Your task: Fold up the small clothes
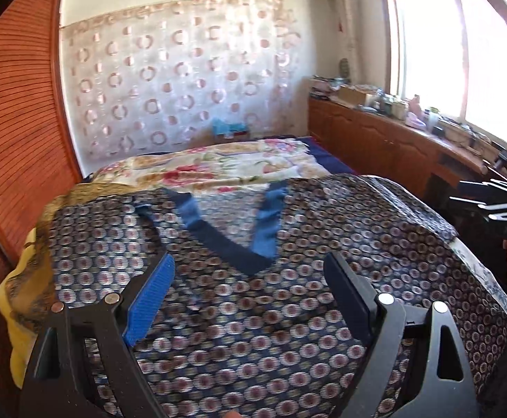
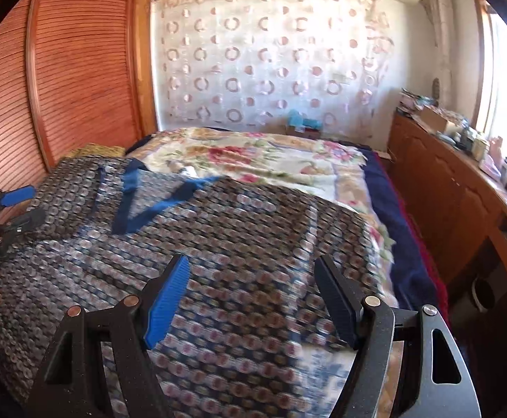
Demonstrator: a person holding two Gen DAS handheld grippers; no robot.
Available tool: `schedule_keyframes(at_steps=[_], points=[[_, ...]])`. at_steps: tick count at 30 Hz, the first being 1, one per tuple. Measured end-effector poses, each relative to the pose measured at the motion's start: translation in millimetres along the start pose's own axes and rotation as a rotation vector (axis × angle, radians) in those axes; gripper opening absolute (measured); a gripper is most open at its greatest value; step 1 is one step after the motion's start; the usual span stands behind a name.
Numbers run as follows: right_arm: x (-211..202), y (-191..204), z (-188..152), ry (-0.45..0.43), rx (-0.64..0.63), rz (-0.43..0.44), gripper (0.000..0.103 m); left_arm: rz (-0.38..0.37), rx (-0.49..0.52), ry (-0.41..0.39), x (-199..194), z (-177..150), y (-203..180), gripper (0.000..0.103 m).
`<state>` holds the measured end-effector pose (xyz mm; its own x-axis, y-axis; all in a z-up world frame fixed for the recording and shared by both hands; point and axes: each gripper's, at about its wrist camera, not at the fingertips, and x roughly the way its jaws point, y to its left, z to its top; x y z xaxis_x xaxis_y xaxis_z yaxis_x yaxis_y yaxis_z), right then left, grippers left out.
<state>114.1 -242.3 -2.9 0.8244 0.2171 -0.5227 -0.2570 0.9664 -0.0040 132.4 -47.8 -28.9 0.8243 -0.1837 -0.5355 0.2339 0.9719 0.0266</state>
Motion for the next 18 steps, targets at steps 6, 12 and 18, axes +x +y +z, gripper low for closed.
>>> schedule_keyframes(at_steps=[6, 12, 18], points=[[16, -35, -4, 0.084, 0.053, -0.05, 0.076, -0.071, 0.054, 0.089, 30, -6, -23, 0.088], [38, -65, -6, 0.182, 0.139, -0.063, 0.076, -0.118, 0.073, 0.213, 58, -22, -32, 0.088], [56, -90, -1, 0.242, 0.242, -0.03, 0.068, -0.139, 0.083, 0.306, 79, -35, -39, 0.088]])
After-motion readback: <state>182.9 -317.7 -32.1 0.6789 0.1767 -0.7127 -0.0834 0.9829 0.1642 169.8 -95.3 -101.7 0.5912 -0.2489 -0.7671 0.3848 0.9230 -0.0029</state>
